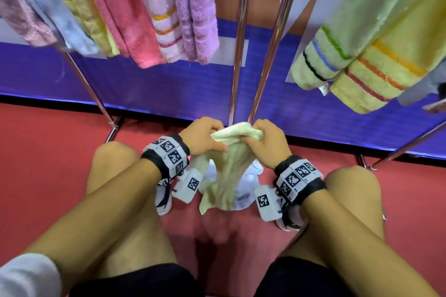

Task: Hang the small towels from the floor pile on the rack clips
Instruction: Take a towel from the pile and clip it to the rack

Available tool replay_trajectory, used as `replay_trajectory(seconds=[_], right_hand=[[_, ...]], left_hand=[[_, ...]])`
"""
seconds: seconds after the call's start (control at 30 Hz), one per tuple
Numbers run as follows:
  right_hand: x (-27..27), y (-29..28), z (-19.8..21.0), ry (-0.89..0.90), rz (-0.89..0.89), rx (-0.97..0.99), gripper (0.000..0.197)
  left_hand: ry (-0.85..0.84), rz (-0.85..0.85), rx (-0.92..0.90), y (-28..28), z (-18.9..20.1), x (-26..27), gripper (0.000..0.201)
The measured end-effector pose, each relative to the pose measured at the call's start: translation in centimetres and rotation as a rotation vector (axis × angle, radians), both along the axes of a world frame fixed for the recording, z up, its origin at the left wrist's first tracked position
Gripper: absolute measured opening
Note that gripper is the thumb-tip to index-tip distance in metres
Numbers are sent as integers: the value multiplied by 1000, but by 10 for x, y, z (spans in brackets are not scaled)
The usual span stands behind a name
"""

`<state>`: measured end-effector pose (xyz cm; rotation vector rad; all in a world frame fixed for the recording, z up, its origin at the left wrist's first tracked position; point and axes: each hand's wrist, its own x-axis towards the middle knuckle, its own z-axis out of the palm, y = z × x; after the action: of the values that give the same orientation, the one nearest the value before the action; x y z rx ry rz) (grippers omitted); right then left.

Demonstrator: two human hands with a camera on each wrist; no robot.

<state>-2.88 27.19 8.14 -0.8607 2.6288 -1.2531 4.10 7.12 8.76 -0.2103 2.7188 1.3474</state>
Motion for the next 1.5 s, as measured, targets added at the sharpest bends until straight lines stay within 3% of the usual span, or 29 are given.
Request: replay_trajectory(seconds=[0.1, 0.2, 0.43, 0.53, 0.63, 0.77, 0.97, 1.07, 1.17, 1.37, 1.5], right_hand=[[-4, 2, -20, -7, -20, -37, 47], [-4, 1, -33, -9, 0, -126, 54], [2, -4, -43, -68, 160, -44, 30], [-5, 1, -43, -1, 183, 120, 18], [-15, 7, -40, 6, 116, 277, 3], [-22, 17, -43, 35, 1, 413, 9], [-33, 37, -40, -14, -205, 429, 12], [-34, 42, -41, -25, -232, 451, 20], [-33, 44, -45, -73, -263, 395, 27], [-29, 44, -49, -179, -295, 372, 16], [-26, 44, -45, -216, -282, 263, 14]], left_hand=[[61, 15, -91, -5, -24, 7, 26], [134, 87, 29, -3, -39, 6, 20], [191, 49, 44, 8, -57, -1, 8], [226, 92, -38, 5, -61, 2, 9], [147, 117, -115, -3, -60, 6, 14], [-5, 126, -259, -13, -68, 12, 21], [-53, 294, -317, -34, -68, 22, 24], [-45, 401, -297, -40, -66, 28, 23], [-45, 451, -157, -43, -68, 30, 23], [51, 586, -9, -44, -67, 30, 9], [84, 660, 82, -43, -64, 24, 10]])
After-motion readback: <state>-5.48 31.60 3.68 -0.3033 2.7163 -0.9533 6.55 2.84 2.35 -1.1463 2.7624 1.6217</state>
